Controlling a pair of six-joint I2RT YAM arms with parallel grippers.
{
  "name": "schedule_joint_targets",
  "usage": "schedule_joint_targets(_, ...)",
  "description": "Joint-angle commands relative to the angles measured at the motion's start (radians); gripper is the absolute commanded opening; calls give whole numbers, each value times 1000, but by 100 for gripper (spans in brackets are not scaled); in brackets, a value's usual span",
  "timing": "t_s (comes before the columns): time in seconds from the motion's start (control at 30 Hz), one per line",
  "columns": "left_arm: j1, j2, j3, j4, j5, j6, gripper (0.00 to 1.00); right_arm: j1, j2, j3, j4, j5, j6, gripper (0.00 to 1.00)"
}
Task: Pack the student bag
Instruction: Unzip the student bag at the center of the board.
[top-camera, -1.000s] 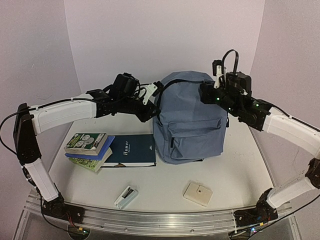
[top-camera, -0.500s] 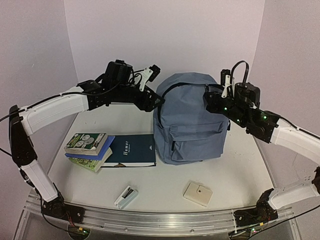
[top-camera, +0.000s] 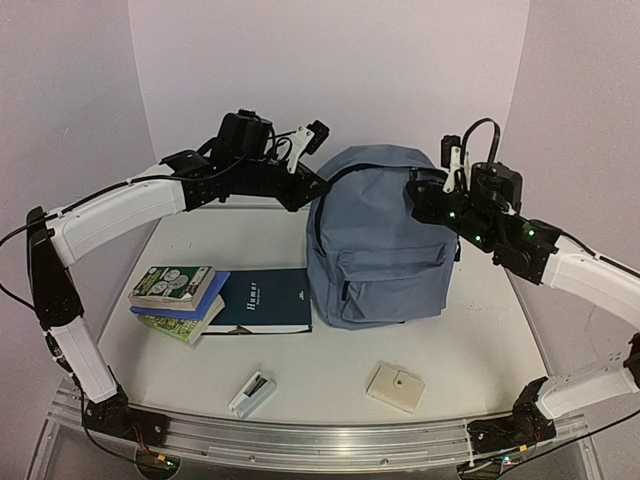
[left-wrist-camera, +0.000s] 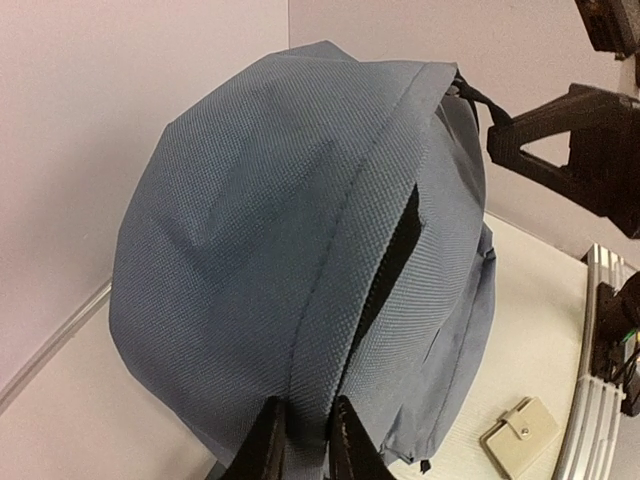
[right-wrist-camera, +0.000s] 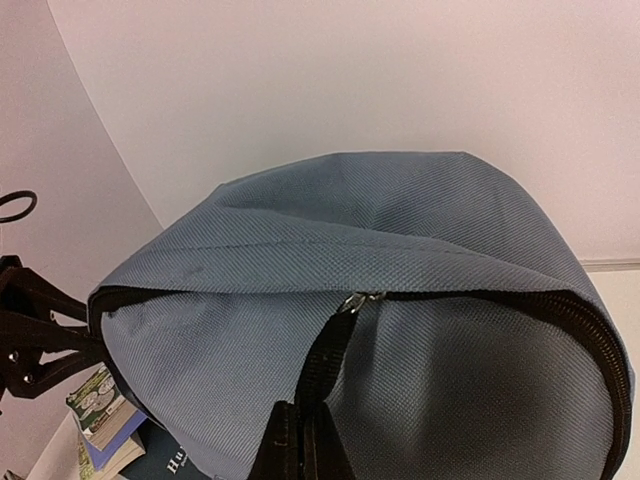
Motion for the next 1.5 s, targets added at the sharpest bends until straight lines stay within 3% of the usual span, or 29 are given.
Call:
schedule_joint_targets(0.0, -3, 15, 83, -36, 25, 0, 1, 8, 49, 81, 15, -27, -10, 0)
schedule_joint_targets(0.37, 15, 39, 74, -63, 72, -23, 0, 31, 177, 190, 67, -121, 28, 0)
schedule_joint_targets(0.97, 49, 34, 86, -42, 139, -48, 0, 222, 381, 375, 86, -158, 19, 0)
schedule_joint_targets(1.27, 77, -39, 2, -3, 145, -69, 1, 259, 377, 283, 86, -109, 15, 0)
schedule_joint_targets(1.37, 80, -70, -41, -7, 137, -73, 10, 259, 339, 248, 78, -98, 20, 0)
schedule_joint_targets(1.47, 81, -109, -88, 8, 123, -75, 20, 260, 283, 230, 53, -92, 14, 17)
